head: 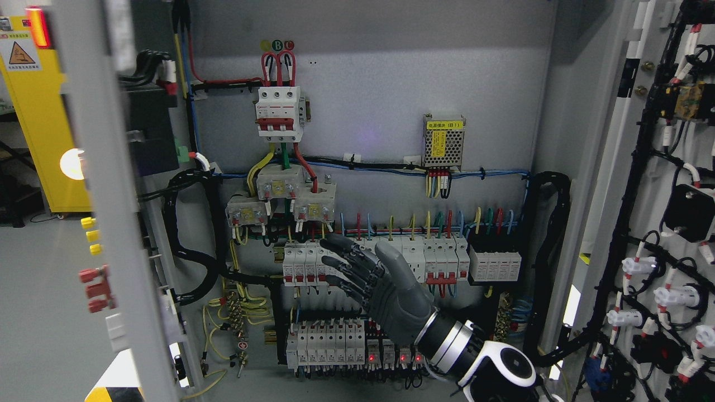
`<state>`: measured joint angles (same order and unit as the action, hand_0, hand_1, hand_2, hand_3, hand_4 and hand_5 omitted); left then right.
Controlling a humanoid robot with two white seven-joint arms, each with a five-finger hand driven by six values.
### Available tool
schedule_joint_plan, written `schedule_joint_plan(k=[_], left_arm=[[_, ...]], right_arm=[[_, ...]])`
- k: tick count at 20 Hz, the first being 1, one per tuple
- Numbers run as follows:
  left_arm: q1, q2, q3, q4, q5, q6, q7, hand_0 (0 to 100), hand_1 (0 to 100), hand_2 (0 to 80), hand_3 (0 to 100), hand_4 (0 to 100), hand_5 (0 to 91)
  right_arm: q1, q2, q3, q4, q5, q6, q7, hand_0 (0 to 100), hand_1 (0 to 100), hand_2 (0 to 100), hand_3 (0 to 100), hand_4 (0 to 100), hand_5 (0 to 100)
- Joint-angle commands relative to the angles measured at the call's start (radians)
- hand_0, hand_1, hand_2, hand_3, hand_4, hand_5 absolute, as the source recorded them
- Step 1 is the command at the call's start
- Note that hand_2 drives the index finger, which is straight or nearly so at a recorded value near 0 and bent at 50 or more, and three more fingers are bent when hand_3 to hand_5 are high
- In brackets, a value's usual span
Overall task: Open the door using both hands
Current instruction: 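Push the indicator-light door outward with the right hand, swinging it open, then withdraw the right hand down and out of view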
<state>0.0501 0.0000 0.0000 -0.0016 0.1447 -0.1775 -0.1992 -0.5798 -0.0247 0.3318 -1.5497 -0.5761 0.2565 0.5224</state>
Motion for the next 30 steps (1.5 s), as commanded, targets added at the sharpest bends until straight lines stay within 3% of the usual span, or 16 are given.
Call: schedule_joint_plan(k=[1,5,10,12,18,30], left_arm=[[-0.004,0.029,-0.006,-0.034,-0.002,0.0,-0.012,35,14,0.0,6,0,0.0],[-0.004,0.031,-0.006,-0.032,-0.002,0.0,-0.012,35,14,0.0,6,0,0.0],[0.001,0.032,-0.005,-0.026,0.0,0.0,-0.011,35,14,0.0,6,0,0.0],[0.004,0.034,-0.005,-0.026,0.0,0.0,-0.006,35,14,0.0,6,0,0.0],[0.008,0.04,-0.003,-0.026,0.007,0.0,-0.011,35,14,0.0,6,0,0.0],[0.011,0.045,-0.002,-0.026,0.009,-0.002,-0.009,36,14,0.0,6,0,0.0]], right_arm=[[0.113,-0.047,0.214,-0.21,0.001,0.0,-0.001,21,6,0,0,0,0],[0.12,-0.023,0.306,-0.185,0.016,0.0,-0.009,21,6,0,0,0,0],[0.12,0.075,0.38,-0.141,0.128,0.001,-0.015,21,6,0,0,0,0],[0.112,0.097,0.406,-0.124,0.185,0.0,-0.015,21,6,0,0,0,0],[0.104,0.166,0.417,-0.084,0.191,0.001,-0.015,21,6,0,0,0,0],[0.028,0.173,0.533,-0.076,0.183,0.0,-0.015,22,6,0,0,0,0]])
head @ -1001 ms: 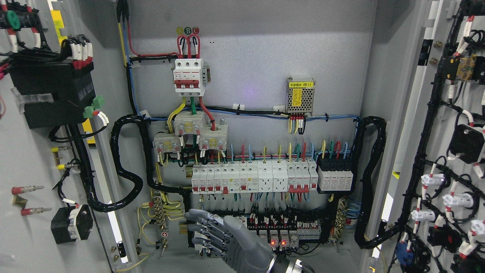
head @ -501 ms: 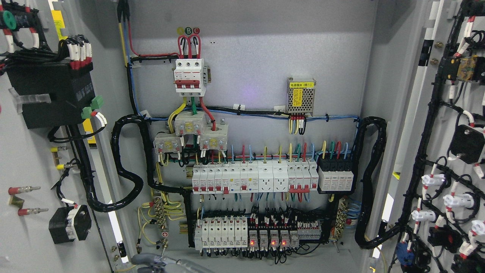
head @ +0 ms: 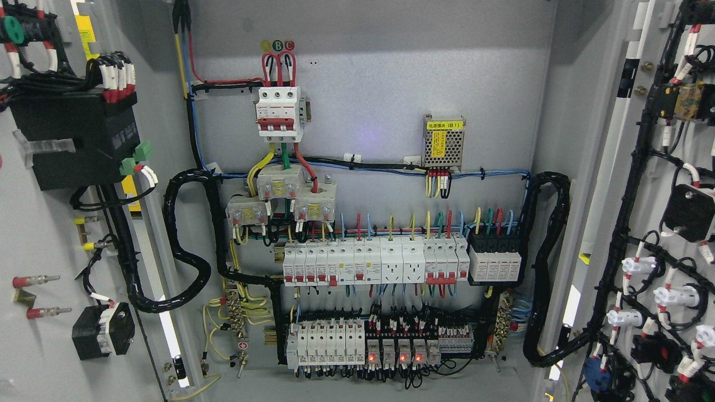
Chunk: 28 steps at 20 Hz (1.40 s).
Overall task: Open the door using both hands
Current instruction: 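Withdraw the right hand down and out of view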
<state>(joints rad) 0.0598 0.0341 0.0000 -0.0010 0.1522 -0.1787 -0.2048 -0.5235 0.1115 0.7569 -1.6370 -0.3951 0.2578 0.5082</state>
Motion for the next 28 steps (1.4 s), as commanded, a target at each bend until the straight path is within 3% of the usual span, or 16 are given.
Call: schedule_joint_plan(k=[1,8,15,20,28], left_arm=[[0.002,0.01,-0.002,-0.027,0.001,-0.001,-0.004,36,14,0.0,6,0,0.0],[0.0,0.007,-0.002,-0.028,0.001,-0.001,-0.005,36,14,0.0,6,0,0.0],[0.002,0.012,-0.002,-0.028,0.001,-0.001,-0.005,36,14,0.0,6,0,0.0],[0.002,0.01,-0.005,-0.031,0.001,-0.001,-0.005,36,14,0.0,6,0,0.0],[-0.001,0.006,-0.009,-0.037,-0.008,-0.001,-0.005,36,14,0.0,6,0,0.0]], right_arm=[[-0.03,0.037,0.11,0.011,0.001,0.0,-0.002,21,6,0,0,0,0],[-0.041,0.037,0.11,0.012,-0.001,-0.002,0.0,22,6,0,0,0,0],[-0.148,0.042,0.117,0.068,-0.1,0.0,-0.002,21,6,0,0,0,0],[-0.156,0.042,0.151,0.115,-0.1,0.0,-0.002,21,6,0,0,0,0],[-0.158,0.043,0.144,0.137,-0.097,0.0,-0.001,21,6,0,0,0,0]])
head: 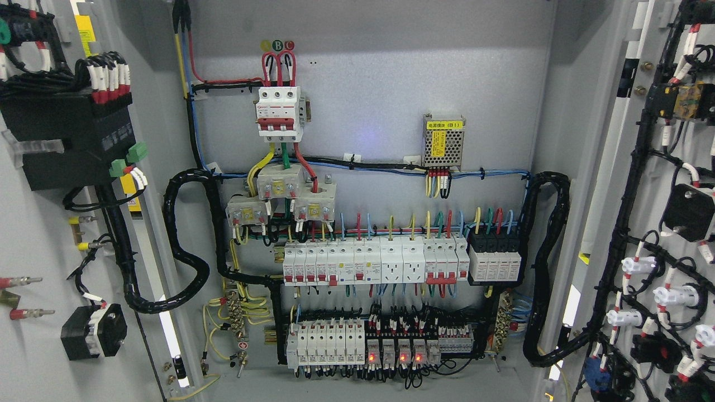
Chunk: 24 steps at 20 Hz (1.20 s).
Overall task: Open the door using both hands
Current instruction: 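Withdraw the right hand down and out of view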
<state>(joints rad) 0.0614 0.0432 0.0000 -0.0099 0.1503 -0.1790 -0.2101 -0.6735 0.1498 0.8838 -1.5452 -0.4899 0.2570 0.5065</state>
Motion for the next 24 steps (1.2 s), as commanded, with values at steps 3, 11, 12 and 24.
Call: schedule_joint_plan(k=[3,11,12,24], left_arm=[[-0.005,-0.003,-0.009,-0.032,-0.006,0.0,0.001,36,14,0.0,6,0,0.0],[0.05,0.004,-0.011,-0.195,-0.003,-0.049,-0.008,36,14,0.0,9,0,0.0],[0.081,0.003,-0.011,-0.279,-0.003,-0.081,-0.008,36,15,0.0,11,0,0.0],[0.468,0.059,-0.029,-1.321,0.002,-0.172,-0.041,34,18,3.9,9,0,0.0]], right_arm=[[0.008,-0.007,-0.043,0.054,0.007,0.001,0.001,21,6,0,0,0,0],[0.178,-0.238,-0.38,-0.056,0.005,-0.039,0.003,21,6,0,0,0,0],[0.224,-0.272,-0.419,-0.093,0.005,-0.063,0.003,21,6,0,0,0,0],[0.834,-0.506,-0.741,-0.257,0.013,-0.488,-0.019,21,6,0,0,0,0]])
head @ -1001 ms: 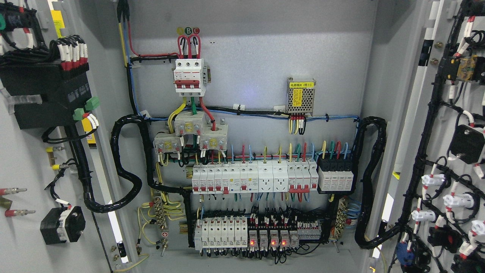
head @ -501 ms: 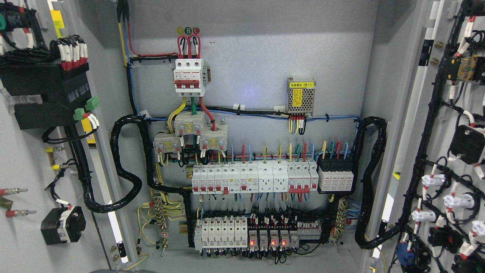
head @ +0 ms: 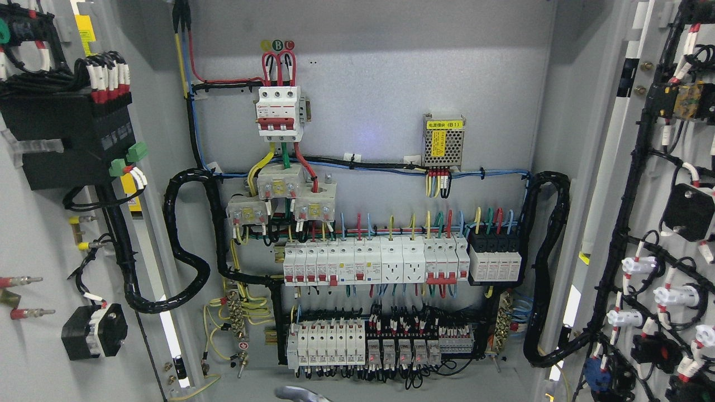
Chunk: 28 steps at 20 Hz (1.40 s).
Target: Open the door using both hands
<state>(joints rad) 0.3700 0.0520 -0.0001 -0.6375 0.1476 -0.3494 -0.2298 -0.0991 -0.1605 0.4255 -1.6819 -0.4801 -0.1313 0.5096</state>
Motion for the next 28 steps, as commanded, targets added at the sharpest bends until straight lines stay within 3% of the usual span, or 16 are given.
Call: schedule_joint_plan(k=[1,4,7,10,12,14,20,26,28], left_arm=[[0.177,0.057,-0.026,-0.759,0.007,-0.002,-0.032,33,18,3.8,9,0,0.0],[0.231,0.072,-0.026,-0.936,0.007,0.0,-0.069,31,17,3.4,9,0,0.0],[0.248,0.075,-0.029,-1.074,0.007,0.004,-0.072,28,15,3.2,8,0,0.0],[0.242,0.068,-0.02,-1.186,0.007,0.038,-0.083,25,15,2.1,7,0,0.0],[0.234,0.068,-0.02,-1.254,0.007,0.064,-0.13,24,15,1.9,7,0,0.0],[0.233,0.066,-0.02,-1.292,0.007,0.063,-0.178,23,13,1.3,5,0,0.0],[0.201,0.06,-0.012,-1.4,0.009,0.03,-0.25,20,8,1.8,3,0,0.0],[0.191,0.06,-0.011,-1.426,0.009,-0.074,-0.29,14,6,2.2,3,0,0.0],[0.184,0.06,0.006,-1.433,0.01,-0.092,-0.29,13,5,2.4,3,0,0.0]], right_arm=[[0.298,-0.194,-0.312,-0.139,0.005,-0.129,-0.046,21,6,0,0,0,0],[0.415,-0.186,-0.398,-0.224,0.005,-0.177,-0.115,21,6,0,0,0,0],[0.488,-0.185,-0.458,-0.304,0.002,-0.201,-0.118,21,6,0,0,0,0],[0.588,-0.185,-0.527,-0.384,-0.002,-0.267,-0.118,21,6,0,0,0,0],[0.617,-0.185,-0.541,-0.407,-0.002,-0.318,-0.121,21,6,0,0,0,0],[0.622,-0.185,-0.55,-0.407,-0.003,-0.382,-0.122,21,6,0,0,0,0],[0.619,-0.2,-0.565,-0.41,-0.005,-0.516,-0.123,21,6,0,0,0,0],[0.611,-0.218,-0.57,-0.412,-0.005,-0.545,-0.125,22,6,0,0,0,0],[0.598,-0.22,-0.568,-0.412,-0.005,-0.538,-0.154,22,6,0,0,0,0]])
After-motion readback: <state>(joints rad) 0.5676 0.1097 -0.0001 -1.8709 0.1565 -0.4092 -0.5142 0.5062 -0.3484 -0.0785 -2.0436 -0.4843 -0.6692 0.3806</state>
